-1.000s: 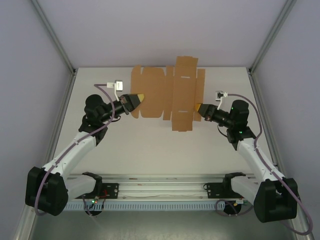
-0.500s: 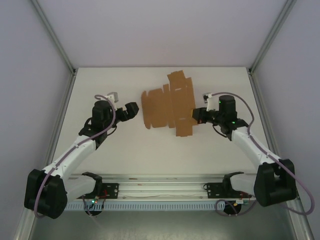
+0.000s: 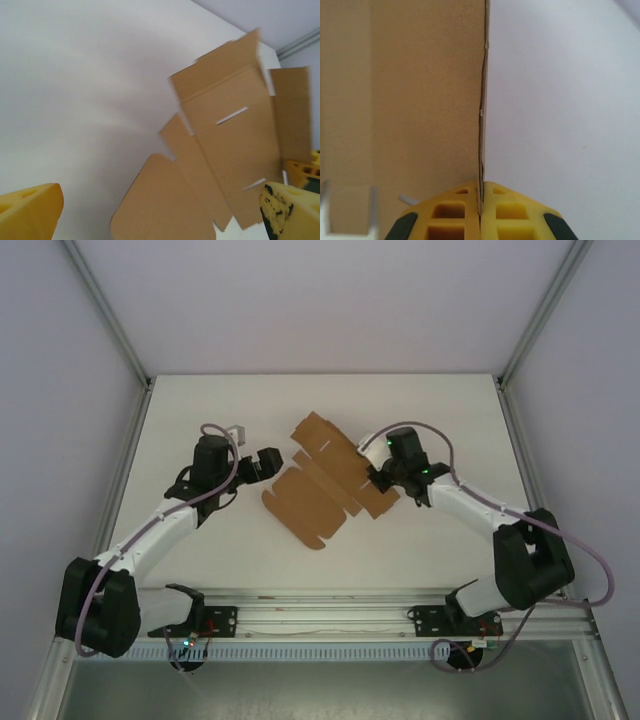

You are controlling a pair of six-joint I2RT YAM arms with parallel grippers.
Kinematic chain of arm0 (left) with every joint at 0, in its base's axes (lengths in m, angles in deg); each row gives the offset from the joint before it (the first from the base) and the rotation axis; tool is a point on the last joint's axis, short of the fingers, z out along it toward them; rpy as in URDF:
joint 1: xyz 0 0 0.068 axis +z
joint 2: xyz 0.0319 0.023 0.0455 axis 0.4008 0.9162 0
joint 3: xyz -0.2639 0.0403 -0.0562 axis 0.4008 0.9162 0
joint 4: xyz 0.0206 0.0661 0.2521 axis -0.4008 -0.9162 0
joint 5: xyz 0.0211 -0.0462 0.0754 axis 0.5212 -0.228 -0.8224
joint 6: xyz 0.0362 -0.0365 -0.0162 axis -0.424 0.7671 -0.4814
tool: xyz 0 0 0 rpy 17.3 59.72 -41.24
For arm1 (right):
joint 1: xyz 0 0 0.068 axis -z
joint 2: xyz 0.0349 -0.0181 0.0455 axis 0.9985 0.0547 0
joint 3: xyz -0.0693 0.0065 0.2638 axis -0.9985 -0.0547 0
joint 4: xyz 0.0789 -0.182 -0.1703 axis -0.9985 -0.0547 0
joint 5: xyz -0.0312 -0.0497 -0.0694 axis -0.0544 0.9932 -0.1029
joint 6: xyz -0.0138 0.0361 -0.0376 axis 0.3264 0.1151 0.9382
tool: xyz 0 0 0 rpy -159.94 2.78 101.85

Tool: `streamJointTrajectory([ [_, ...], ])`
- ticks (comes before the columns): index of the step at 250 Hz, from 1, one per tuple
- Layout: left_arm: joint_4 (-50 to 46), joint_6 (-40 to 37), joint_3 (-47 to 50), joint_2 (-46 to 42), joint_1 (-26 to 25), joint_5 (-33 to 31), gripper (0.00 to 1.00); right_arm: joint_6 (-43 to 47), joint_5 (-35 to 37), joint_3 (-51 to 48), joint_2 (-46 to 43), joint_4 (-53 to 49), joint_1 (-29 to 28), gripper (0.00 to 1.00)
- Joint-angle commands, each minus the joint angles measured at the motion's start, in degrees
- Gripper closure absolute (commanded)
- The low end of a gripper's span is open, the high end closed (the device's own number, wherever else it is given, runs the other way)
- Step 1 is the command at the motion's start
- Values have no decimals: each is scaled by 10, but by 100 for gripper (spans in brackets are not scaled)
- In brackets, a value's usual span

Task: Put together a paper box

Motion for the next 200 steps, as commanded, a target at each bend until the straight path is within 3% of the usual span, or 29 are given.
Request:
streamJointTrajectory([
  [1,20,8,-35,19,-2,62,0,140,150,-13,19,89,-44,100],
  [40,39,31,-76,64,-3,117,0,251,242,-59,56,214,-103,100],
  [87,-13,19,-167,142,-29,130,0,292,267,-89,83,332,-133,100],
  [122,-72,-14,-230,204,-51,119,1,288,260,-95,80,347,-141,100],
  [200,-161,-45,-296,280,-73,106,19,269,254,-98,64,334,-142,100],
])
